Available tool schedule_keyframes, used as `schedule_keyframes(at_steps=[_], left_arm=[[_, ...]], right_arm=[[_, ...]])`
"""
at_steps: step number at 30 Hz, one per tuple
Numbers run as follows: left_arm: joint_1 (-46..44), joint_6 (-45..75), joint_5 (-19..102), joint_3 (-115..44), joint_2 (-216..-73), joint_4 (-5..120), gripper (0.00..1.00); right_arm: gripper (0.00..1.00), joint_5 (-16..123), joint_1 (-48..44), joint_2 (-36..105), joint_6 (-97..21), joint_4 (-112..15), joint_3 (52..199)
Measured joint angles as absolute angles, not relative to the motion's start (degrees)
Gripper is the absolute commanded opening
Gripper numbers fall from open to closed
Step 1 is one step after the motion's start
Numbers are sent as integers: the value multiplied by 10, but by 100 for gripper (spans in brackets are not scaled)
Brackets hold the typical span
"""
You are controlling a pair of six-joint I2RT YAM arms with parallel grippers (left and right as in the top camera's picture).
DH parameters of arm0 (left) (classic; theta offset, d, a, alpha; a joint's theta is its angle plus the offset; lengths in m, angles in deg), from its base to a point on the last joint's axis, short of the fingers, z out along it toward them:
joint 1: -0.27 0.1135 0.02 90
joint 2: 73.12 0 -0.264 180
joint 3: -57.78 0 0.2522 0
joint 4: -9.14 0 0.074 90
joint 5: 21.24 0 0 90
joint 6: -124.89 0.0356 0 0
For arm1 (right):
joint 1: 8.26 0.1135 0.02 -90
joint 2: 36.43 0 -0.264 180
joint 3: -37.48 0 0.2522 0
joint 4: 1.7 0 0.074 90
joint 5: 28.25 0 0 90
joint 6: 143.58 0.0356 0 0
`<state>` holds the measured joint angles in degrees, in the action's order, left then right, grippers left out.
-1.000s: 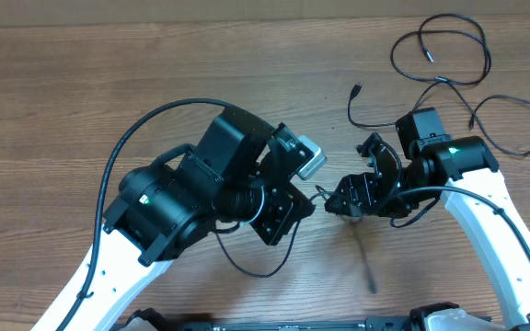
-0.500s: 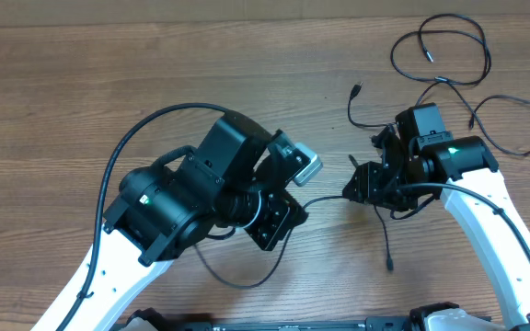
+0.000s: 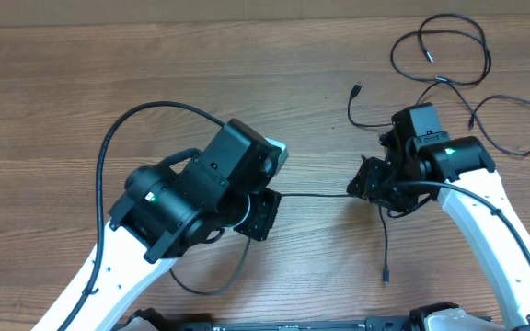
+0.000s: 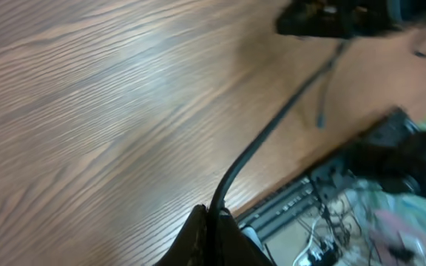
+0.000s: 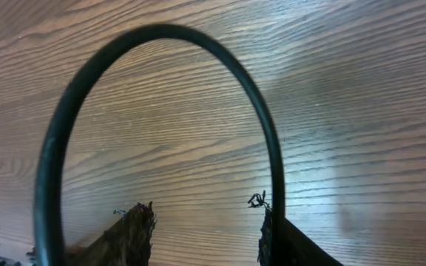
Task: Untangle cables
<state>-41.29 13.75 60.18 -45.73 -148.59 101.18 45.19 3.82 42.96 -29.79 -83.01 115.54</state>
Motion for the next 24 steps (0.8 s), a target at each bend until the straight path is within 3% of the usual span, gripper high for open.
schedule_keyframes(at_steps=[19, 21, 24], left_arm=[[-393, -38, 821, -458, -1490, 1111, 4], [-386, -42, 823, -458, -1490, 1113, 4], [-366, -53, 839, -458, -1490, 1126, 4]], right_arm=[[56, 463, 35, 430, -288, -830, 1155], [73, 463, 35, 430, -286, -830, 1155], [79, 472, 34, 430, -290, -829, 1155]])
